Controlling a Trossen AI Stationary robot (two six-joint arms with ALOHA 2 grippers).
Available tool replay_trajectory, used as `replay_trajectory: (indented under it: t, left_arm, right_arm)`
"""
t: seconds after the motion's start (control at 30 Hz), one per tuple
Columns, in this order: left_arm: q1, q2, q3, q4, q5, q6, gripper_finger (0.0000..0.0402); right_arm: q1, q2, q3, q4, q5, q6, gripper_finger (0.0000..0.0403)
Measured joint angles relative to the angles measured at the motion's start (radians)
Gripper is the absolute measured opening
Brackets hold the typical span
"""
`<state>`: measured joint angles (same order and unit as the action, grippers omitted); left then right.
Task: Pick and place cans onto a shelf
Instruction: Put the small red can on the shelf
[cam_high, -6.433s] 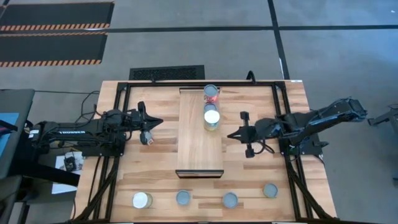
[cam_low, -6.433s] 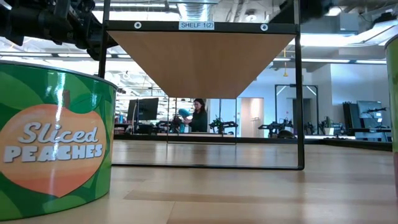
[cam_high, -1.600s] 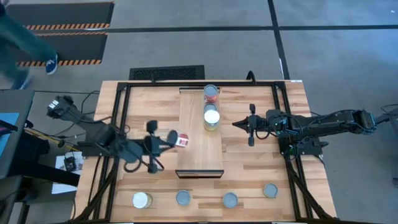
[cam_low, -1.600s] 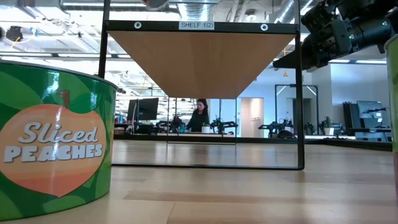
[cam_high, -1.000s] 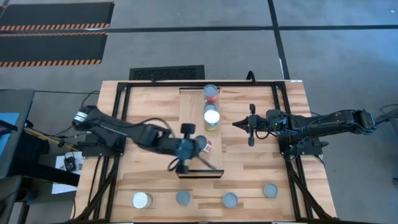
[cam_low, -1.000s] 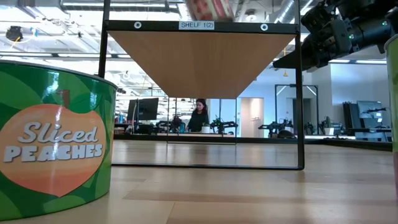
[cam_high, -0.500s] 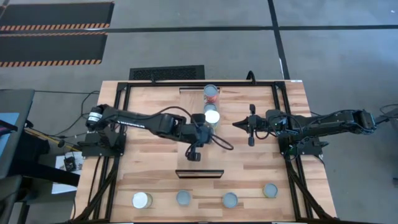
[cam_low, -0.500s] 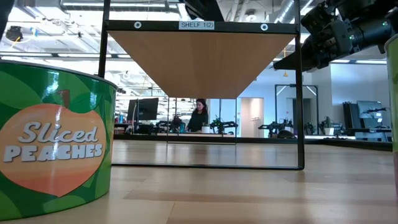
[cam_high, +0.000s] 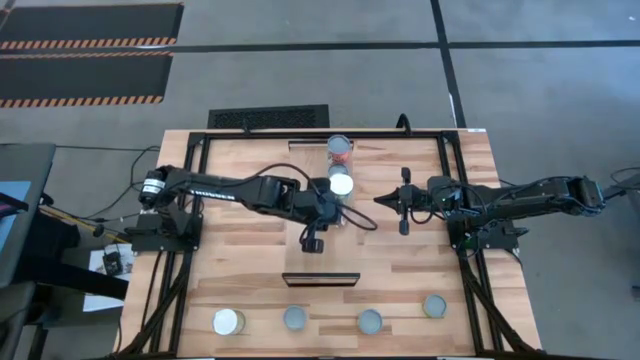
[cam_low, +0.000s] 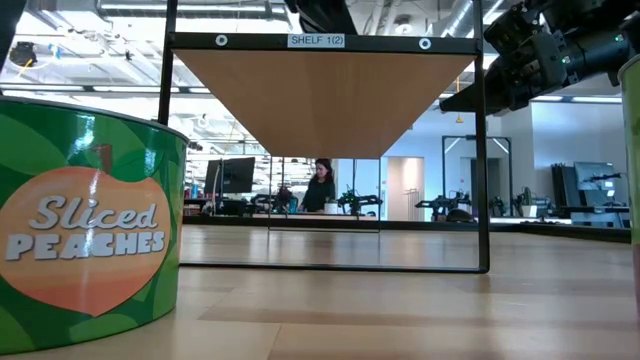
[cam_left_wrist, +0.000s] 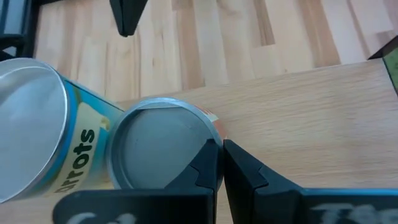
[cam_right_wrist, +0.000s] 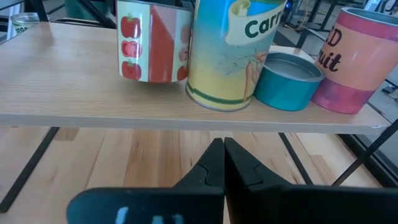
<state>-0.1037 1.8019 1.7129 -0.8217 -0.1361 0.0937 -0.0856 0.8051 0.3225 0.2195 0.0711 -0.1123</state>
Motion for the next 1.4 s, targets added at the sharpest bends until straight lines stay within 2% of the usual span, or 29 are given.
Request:
replay_trajectory:
  t: [1.4]
  left_arm:
    - [0.034,0.0,0.0,-0.012,0.049,-0.005,0.0002]
  right_arm:
    - [0.0,0.0,0.0,-0.002,0.0,-0.01,0.0012]
